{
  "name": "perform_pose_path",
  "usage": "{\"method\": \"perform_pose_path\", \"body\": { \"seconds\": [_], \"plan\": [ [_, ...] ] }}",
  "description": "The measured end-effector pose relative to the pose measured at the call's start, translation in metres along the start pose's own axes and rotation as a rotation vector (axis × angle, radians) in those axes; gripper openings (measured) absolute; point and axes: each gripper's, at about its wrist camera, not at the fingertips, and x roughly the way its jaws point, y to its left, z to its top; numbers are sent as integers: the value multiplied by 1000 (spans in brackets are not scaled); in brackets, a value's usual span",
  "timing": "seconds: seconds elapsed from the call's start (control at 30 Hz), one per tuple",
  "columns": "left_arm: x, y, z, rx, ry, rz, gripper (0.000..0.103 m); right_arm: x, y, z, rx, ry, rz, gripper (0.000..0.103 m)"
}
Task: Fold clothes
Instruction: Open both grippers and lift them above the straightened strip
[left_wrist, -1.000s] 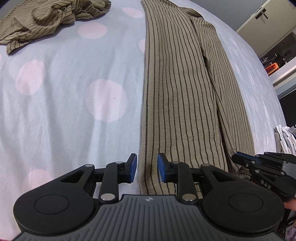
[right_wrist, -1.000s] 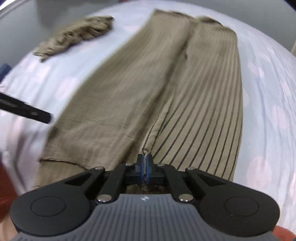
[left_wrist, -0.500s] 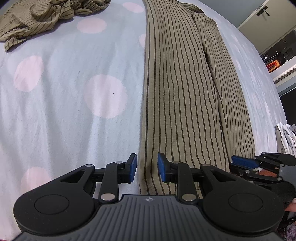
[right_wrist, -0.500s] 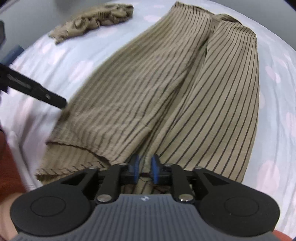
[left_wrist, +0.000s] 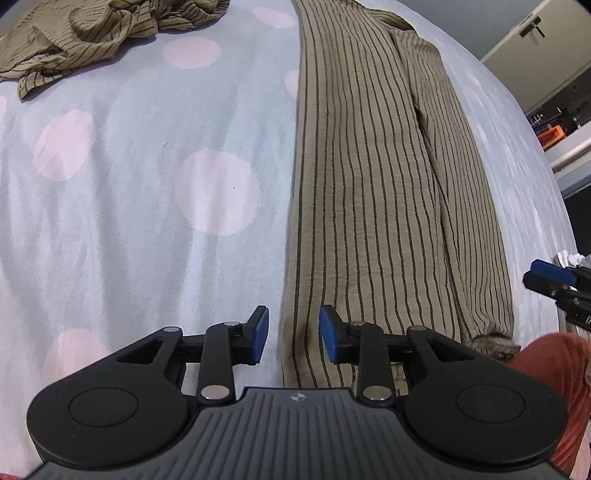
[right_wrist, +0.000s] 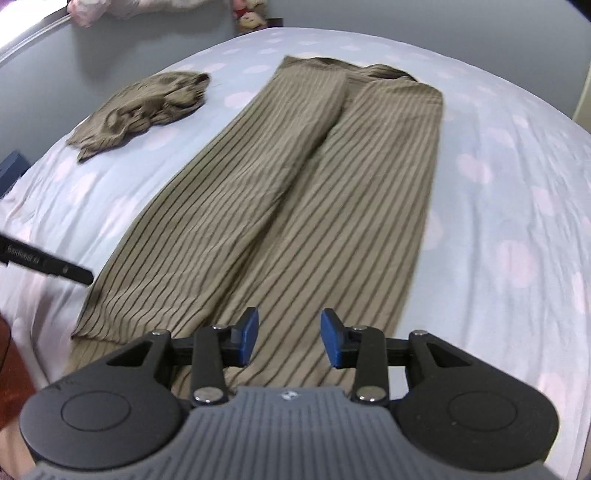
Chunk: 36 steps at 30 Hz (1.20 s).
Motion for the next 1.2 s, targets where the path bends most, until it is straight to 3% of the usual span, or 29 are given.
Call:
{"method": "perform_pose_path", "body": {
  "seconds": [0.23, 0.5, 0.73, 0.83, 0.93, 1.0, 1.07, 1.2],
  "plan": [
    [-6, -3, 21, -30, -75, 18, 28, 15, -16, 23, -43, 34, -21, 41],
    [6, -22, 94, 39, -158, 57, 28, 39, -18, 71, -85, 36, -34, 41],
    [26, -13, 142, 65, -219, 160, 31, 66, -32, 129, -89, 8, -75, 44],
    [35, -1, 145, 59, -235, 287, 32, 81, -45, 157, -76, -6, -90, 47],
    [43, 13, 149, 42, -212, 333, 32, 100, -58, 189, -81, -13, -97, 49],
    [42, 23, 152, 13, -219, 322, 33, 114, -66, 210, -93, -22, -108, 49],
    [40, 30, 155, -14, -239, 301, 42, 129, -72, 231, -107, -38, -130, 49],
    [42, 31, 162, -21, -274, 275, 43, 162, -86, 272, -98, -70, -149, 49]
  ]
}}
